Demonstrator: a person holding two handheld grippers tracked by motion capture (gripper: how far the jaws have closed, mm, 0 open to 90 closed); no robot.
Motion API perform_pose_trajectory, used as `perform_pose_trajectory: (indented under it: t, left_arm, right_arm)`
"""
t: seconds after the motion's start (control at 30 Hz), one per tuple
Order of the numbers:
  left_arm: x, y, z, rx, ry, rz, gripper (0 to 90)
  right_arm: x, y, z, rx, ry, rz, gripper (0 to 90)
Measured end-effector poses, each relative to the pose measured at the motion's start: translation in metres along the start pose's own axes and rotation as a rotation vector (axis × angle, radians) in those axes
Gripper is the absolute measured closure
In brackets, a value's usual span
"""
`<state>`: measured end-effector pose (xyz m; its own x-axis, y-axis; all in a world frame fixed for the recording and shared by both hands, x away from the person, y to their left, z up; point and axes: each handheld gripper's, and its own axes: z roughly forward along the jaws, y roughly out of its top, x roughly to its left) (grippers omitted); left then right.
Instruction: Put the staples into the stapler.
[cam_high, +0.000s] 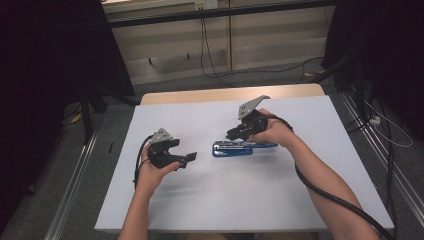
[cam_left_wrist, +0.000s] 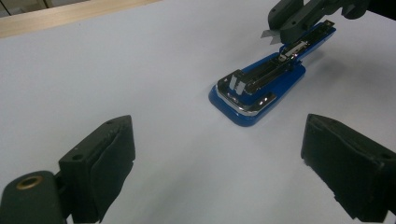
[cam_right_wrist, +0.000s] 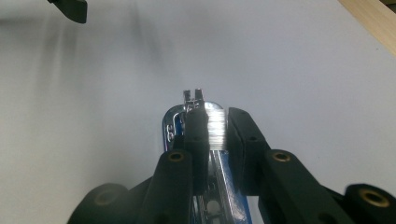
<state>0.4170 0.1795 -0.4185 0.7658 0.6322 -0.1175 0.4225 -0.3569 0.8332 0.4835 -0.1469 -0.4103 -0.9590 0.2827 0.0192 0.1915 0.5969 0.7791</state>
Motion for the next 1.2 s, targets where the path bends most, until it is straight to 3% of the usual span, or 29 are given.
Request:
perform_pose_trajectory:
  t: [0.57,1.2]
  left_arm:
    - [0.001,0.0,0.0,-0.003,0.0,-0.004,10.0]
    - [0.001,0.0,-0.001,-0.006,0.003,-0.007,10.1]
  right_arm:
    - [-0.002,0.004,0.005,0.011,-0.006,-0.005,79.3]
    - [0.002,0.006,0.02,0.038,0.018,-0.051,79.3]
